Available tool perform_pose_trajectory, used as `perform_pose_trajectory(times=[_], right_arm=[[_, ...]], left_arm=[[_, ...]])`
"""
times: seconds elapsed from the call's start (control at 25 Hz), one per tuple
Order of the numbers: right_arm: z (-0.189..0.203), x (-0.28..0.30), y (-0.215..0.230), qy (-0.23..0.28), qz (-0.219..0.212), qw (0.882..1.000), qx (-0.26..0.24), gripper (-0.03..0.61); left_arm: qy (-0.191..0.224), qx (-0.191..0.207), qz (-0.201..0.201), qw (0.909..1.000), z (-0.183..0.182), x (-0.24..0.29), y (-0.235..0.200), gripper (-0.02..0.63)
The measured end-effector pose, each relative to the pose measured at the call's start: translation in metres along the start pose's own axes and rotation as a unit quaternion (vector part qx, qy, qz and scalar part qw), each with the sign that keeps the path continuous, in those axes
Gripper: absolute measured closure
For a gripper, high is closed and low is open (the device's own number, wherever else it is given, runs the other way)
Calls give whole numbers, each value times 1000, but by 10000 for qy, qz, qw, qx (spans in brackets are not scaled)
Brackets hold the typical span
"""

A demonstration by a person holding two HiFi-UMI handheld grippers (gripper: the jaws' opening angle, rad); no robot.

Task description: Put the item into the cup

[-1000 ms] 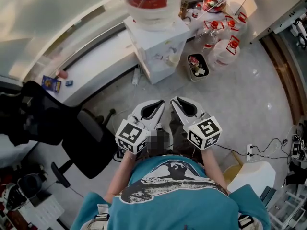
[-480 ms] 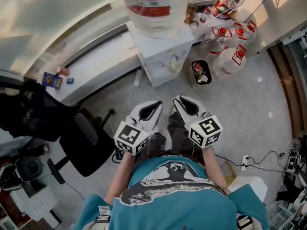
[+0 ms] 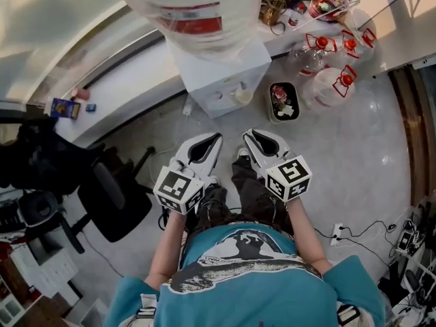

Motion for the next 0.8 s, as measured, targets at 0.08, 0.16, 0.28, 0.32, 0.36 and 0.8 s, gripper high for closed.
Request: perform_pose_trajectory(times=[0.08,0.16,0.28,0.32,0.36,0.8], right_arm=[[1,6,16,-45,-32,10000,19,525],[2,12,32,-72,-36,10000,55,525],[7,26,53,-161,-45,9998,72,525],[9,31,59,-202,-55,9998,59,525],[12,36,64,-238,-64,9997,39,525],[67,95,128,-743,-38,9965,-389,525]], left_arm=[[-33,15,-115,9999,-3,12,-4,609],[-105,60,-212,9997,-2,24,-6,609],[-195,58,-219,9996,4,38,-8,609],[-216,30,-221,9995,6,41,-9,609],[-234,3,-226,9995,7,44,-9,608],[-471,-273,-304,9981,30,77,-15,607]])
Point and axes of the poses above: the fingertips, and each gripper's own axes: x forward along the fingers, y to its right, z out of its underside, the point moved 2 cm from there along -x, backward along the fingers, and after that the axes turned 1 degree about z, right-handed, at the moved point
